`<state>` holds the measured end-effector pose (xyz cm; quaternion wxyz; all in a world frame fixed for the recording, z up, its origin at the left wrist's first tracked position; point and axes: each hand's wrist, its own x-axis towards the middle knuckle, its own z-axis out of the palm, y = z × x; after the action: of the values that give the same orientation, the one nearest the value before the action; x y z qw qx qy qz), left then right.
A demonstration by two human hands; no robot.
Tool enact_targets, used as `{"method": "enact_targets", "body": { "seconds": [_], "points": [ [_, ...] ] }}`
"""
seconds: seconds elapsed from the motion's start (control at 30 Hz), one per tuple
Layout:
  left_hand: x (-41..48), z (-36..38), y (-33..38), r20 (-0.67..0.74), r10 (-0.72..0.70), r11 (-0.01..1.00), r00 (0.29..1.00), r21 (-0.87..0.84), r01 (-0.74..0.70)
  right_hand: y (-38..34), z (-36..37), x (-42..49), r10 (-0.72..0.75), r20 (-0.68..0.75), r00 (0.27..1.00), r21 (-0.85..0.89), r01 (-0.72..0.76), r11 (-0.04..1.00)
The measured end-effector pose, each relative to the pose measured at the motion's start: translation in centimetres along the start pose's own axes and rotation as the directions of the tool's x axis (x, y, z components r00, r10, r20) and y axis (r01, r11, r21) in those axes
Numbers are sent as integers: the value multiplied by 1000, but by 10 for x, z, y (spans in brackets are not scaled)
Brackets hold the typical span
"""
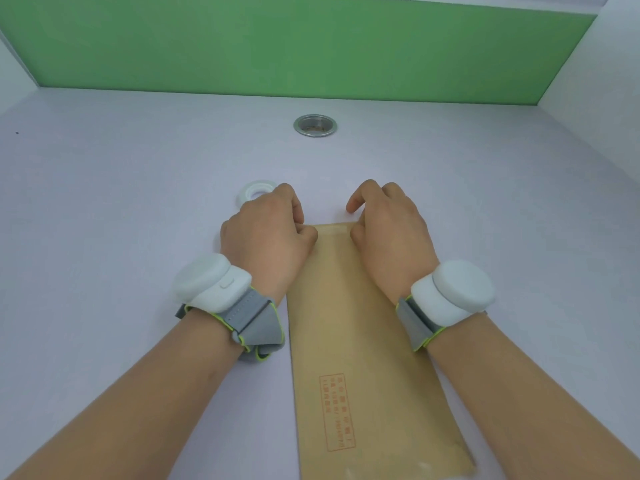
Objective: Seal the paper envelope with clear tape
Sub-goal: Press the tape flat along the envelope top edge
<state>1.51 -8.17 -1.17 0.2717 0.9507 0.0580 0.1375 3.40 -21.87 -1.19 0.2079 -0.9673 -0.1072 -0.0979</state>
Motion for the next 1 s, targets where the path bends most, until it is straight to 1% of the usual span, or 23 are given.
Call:
{"method": "enact_targets", "body": {
  "seconds": [0.1,0.27,0.3,0.4,0.47,0.83,1.0],
  "points": [
    [0,-1,-2,12,13,1000,1000,-6,-12,0,0,1,4,0,1000,11,-4,1000],
    [-1,-2,-4,13,82,997,997,8,-82,0,0,0,13,-13,1000,8,-13,1000],
    [-1,0,-3,7,96,994,995,42,-97,0,1,0,14,-21,1000,4,-14,1000],
    [-3,4,1,18,138,968,990,211,-139,-1,2,0,14,-36,999,-4,-14,1000],
    [-3,5,1,24,156,957,987,245,-157,0,2,0,13,-32,999,-2,-14,1000],
    [-2,3,-2,13,179,968,984,178,-178,1,2,1,10,-23,1000,2,-10,1000],
    [0,5,-3,1,171,970,985,175,-169,-1,1,0,21,-11,1000,14,-21,1000]
  ]
}}
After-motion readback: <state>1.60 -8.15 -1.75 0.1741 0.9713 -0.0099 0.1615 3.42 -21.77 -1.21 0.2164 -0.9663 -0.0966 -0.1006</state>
